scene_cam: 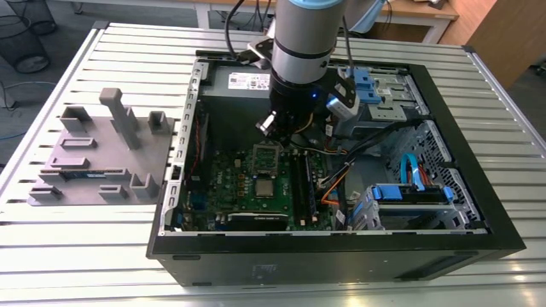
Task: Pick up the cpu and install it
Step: 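Close the cpu cover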
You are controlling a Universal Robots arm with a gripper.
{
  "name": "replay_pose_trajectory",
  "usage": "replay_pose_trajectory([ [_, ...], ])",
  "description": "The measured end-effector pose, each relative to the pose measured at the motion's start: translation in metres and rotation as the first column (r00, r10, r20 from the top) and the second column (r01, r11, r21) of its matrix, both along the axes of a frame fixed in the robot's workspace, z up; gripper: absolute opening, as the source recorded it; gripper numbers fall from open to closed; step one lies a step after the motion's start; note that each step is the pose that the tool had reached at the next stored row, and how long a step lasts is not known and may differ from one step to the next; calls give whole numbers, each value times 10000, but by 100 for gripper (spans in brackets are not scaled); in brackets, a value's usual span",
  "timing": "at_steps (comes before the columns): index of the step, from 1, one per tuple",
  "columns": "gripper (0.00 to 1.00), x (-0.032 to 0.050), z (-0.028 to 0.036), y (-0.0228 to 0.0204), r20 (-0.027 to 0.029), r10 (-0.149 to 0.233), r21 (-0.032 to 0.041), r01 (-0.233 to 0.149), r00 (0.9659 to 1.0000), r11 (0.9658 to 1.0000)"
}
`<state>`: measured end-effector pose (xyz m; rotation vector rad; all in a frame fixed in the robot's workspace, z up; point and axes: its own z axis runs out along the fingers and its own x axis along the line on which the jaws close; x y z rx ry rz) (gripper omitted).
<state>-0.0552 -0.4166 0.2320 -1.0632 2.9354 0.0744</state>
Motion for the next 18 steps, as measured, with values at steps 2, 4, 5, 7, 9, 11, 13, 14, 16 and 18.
replay_pose_trajectory([
  [2, 11, 0, 0, 0, 0, 146, 0, -146, 9999, 9999],
  [4, 11, 0, 0, 0, 1, 289, 1, -289, 9996, 9996],
  [5, 11, 0, 0, 0, 0, 352, 1, -352, 9994, 9994],
  [7, 11, 0, 0, 0, 1, 455, 1, -455, 9990, 9990],
  [9, 11, 0, 0, 0, 0, 487, 1, -487, 9988, 9988],
  [11, 11, 0, 0, 0, 0, 489, 1, -489, 9988, 9988],
  [13, 11, 0, 4, 0, 0, 489, 0, -489, 9988, 9988],
  [14, 11, 0, 13, 0, 0, 489, -1, -489, 9988, 9988],
  [16, 11, 0, 36, 0, 0, 490, 1, -490, 9988, 9988],
  [18, 11, 0, 50, 0, 1, 493, 1, -493, 9988, 9988],
])
